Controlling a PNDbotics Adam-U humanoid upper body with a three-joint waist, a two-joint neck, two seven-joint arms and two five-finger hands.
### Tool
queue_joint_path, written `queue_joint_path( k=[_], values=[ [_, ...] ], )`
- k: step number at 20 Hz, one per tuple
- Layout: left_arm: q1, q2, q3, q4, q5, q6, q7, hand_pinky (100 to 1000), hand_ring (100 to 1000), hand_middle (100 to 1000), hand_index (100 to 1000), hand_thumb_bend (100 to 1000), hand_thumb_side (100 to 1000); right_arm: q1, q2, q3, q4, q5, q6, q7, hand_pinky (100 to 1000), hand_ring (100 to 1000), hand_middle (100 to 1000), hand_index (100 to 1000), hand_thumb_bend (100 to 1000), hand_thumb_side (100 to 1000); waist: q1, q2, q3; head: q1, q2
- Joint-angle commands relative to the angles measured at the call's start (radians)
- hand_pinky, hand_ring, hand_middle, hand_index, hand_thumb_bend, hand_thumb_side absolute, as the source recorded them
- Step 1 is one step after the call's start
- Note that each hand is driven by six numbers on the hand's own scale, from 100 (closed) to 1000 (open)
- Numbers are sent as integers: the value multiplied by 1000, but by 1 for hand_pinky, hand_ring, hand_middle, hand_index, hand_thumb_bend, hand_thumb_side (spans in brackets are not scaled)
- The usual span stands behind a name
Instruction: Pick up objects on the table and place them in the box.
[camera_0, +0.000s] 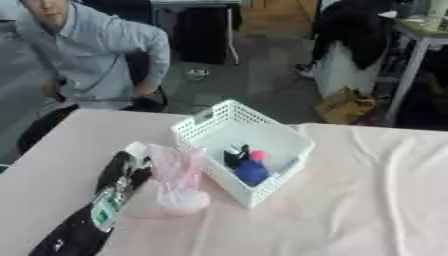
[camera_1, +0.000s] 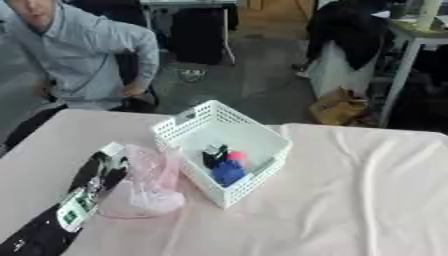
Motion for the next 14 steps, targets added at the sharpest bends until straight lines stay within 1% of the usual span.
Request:
queue_joint_path(
  k=[1, 4, 6, 7, 10, 11, 14],
  values=[
    [-27, 9, 14, -3, 8, 0, 18, 1000, 1000, 1000, 1000, 284, 858, -11, -4, 1, -15, -9, 1, 3, 801, 842, 736, 699, 100, 966, -5, 8, -1, 5, -12],
    [-32, 2, 16, 7, 8, 1, 31, 1000, 1000, 1000, 1000, 287, 852, -11, -4, 1, -15, -9, 0, 4, 801, 842, 736, 699, 100, 965, -5, 8, -2, 6, -12],
    [-36, -4, 25, 14, 10, 6, 49, 1000, 1000, 984, 1000, 279, 842, -12, -4, 1, -15, -10, 0, 4, 801, 842, 736, 699, 100, 965, -6, 9, -2, 6, -12],
    [-37, -7, 28, 18, 12, 9, 59, 1000, 1000, 973, 1000, 257, 838, -12, -4, 1, -15, -10, 0, 5, 801, 842, 736, 699, 100, 964, -6, 9, -2, 6, -12],
    [-39, -11, 34, 28, 20, 16, 87, 993, 1000, 963, 1000, 235, 830, -11, -5, 1, -15, -10, 1, 6, 801, 842, 736, 700, 100, 962, -6, 9, -1, 6, -11],
    [-39, -11, 35, 29, 23, 17, 96, 979, 1000, 942, 990, 159, 830, -11, -5, 1, -15, -10, 1, 6, 801, 842, 736, 700, 100, 960, -6, 9, -1, 7, -11],
    [-40, -12, 38, 31, 37, 24, 126, 973, 1000, 933, 965, 137, 825, -11, -4, 2, -15, -11, 1, 6, 801, 842, 736, 700, 100, 960, -6, 9, 0, 7, -10]
  ],
)
